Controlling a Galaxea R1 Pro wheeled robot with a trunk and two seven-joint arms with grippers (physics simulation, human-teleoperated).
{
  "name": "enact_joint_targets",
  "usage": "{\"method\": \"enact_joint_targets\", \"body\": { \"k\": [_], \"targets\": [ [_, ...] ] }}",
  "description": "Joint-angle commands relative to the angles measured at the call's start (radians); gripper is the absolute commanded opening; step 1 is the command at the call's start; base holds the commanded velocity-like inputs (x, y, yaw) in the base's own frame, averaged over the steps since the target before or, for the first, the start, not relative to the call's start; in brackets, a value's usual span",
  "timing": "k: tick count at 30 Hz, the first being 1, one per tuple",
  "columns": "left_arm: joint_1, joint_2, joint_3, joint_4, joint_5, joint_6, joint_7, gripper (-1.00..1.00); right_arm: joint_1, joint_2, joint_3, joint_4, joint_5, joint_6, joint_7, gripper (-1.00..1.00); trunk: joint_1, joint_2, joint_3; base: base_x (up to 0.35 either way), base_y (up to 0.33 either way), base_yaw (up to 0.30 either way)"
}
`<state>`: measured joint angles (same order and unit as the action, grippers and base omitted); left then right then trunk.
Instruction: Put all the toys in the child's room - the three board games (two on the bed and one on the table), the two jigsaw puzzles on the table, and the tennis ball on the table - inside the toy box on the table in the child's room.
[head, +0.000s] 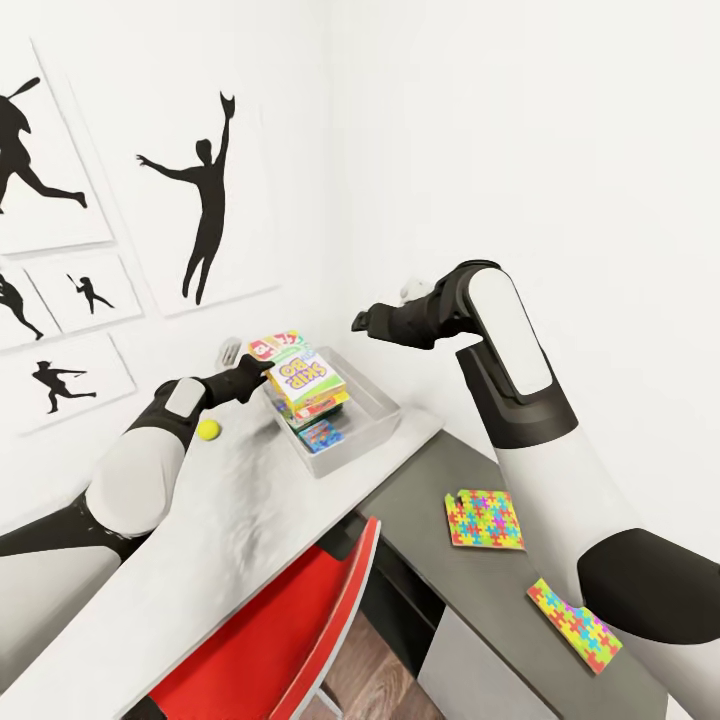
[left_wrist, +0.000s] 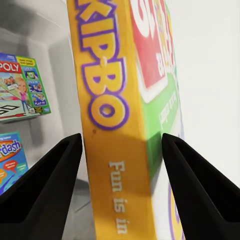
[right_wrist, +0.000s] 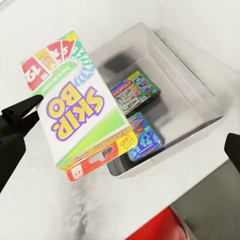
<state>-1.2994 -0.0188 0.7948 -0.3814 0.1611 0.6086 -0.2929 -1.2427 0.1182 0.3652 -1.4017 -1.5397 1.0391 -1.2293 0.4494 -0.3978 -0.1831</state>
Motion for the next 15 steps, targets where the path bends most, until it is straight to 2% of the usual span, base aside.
{"method": "enact_joint_targets", "body": {
  "k": [1, 11, 15],
  "targets": [
    [-0.001, -0.002, 0.006, -0.002, 0.005, 0.008, 0.002, -1.0, -0.001, 0.002, 0.0, 0.0, -0.008, 0.008, -0.01, 1.0, 0.001, -0.002, -0.002, 0.0, 0.0, 0.0],
    [-0.003, -0.005, 0.006, -0.002, 0.005, 0.007, 0.004, -1.0, -0.001, 0.012, 0.0, 0.001, -0.008, 0.008, -0.01, 1.0, 0.001, -0.002, -0.003, 0.0, 0.0, 0.0],
    [-0.021, -0.008, 0.006, -0.002, 0.004, 0.007, 0.023, -1.0, -0.001, 0.012, 0.0, 0.0, -0.008, 0.008, -0.01, 1.0, 0.001, -0.002, -0.008, 0.0, 0.0, 0.0]
  ]
}}
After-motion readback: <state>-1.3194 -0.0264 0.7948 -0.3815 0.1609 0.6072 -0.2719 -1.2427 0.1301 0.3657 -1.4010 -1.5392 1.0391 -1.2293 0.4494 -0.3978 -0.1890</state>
